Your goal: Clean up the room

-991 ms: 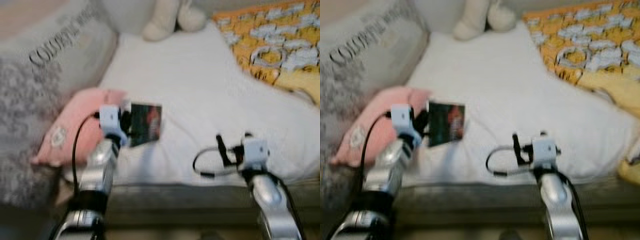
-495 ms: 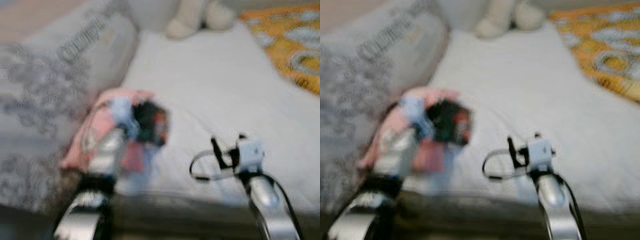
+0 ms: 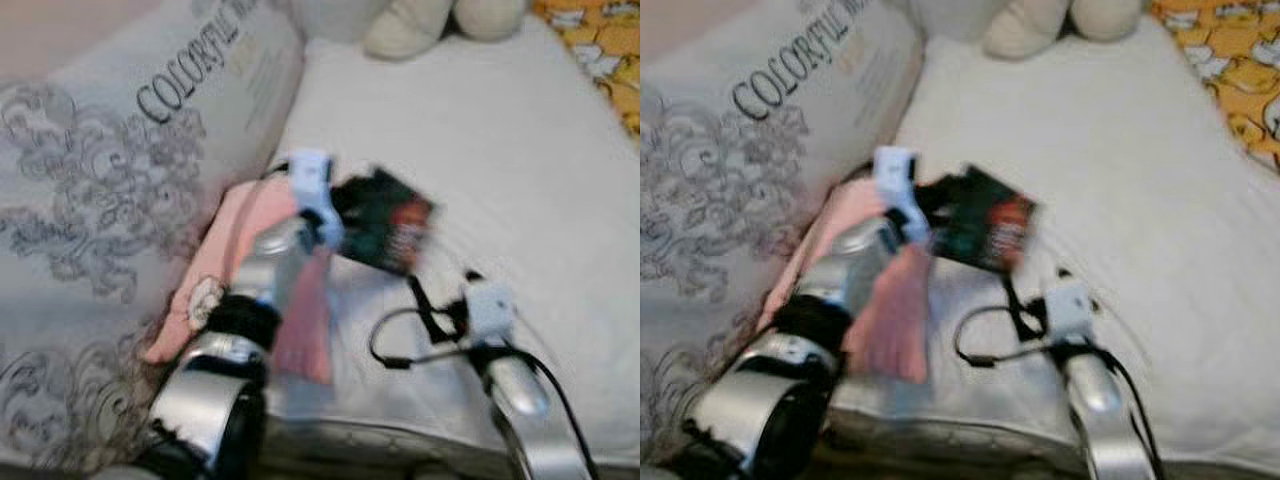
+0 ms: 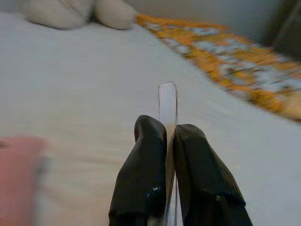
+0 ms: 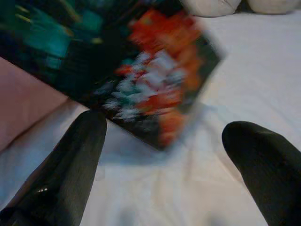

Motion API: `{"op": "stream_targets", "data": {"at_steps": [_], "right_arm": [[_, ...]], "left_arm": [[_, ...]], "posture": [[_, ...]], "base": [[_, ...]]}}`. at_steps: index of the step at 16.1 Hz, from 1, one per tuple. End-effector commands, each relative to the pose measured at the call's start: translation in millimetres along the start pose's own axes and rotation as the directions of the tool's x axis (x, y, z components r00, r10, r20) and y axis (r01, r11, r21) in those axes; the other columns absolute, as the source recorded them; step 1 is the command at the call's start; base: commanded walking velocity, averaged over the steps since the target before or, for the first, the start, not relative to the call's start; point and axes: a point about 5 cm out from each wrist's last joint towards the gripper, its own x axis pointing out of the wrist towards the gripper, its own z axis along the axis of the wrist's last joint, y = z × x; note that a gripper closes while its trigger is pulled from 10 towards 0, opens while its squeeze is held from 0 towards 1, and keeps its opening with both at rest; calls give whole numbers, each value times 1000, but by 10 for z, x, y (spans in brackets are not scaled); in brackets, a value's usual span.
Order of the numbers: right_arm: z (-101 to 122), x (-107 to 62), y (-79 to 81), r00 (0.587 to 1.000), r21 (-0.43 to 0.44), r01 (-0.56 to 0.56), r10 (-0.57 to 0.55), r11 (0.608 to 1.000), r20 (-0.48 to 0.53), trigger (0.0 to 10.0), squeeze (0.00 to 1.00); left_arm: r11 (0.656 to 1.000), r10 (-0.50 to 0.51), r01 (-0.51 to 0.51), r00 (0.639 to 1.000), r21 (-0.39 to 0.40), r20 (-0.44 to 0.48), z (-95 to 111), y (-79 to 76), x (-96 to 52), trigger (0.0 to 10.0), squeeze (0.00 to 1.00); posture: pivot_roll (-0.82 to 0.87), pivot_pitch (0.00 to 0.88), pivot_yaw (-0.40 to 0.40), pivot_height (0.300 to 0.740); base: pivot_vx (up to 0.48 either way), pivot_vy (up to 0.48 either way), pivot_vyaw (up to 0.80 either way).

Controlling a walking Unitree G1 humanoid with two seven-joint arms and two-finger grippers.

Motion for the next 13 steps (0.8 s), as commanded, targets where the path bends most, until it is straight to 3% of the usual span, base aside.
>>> {"op": "stream_targets", "data": {"at_steps": [1,3,4,5,8,10,13], "right_arm": [[46,0,79,1000,9,-18,18,1000,18,10000,47],[127,-51,43,998,3,-5,5,1000,56,10000,47],[191,-113,-15,996,-16,0,1,1000,88,10000,51],[195,-152,-43,996,-24,2,1,1000,88,10000,59],[185,-279,-47,998,-32,-9,11,999,63,10000,59],[190,-340,-8,998,-35,-23,25,999,52,10000,59],[204,-357,-4,998,-29,-18,19,999,52,10000,59]], "left_arm": [[992,5,-2,1000,-123,25,68,108,-47,0,0],[956,46,-43,999,-291,3,-1,213,-66,0,0],[915,98,-93,995,-393,-6,-36,305,-104,0,0],[897,122,-120,992,-426,-22,-86,347,-131,0,0],[864,154,-201,979,-462,-137,-473,397,-250,0,0],[858,132,-213,971,-467,-200,-708,287,-254,0,0],[876,52,-141,978,-461,-201,-730,69,-121,0,0]], "posture": [[-257,0,211,740],[-268,5,208,740],[-274,23,205,740],[-281,37,201,740],[-299,76,183,740],[-310,86,180,740],[-310,86,180,740]], "base": [[0,0,0],[0,0,0],[0,0,0],[0,0,0],[0,0,0],[0,0,0],[0,0,0]]}}
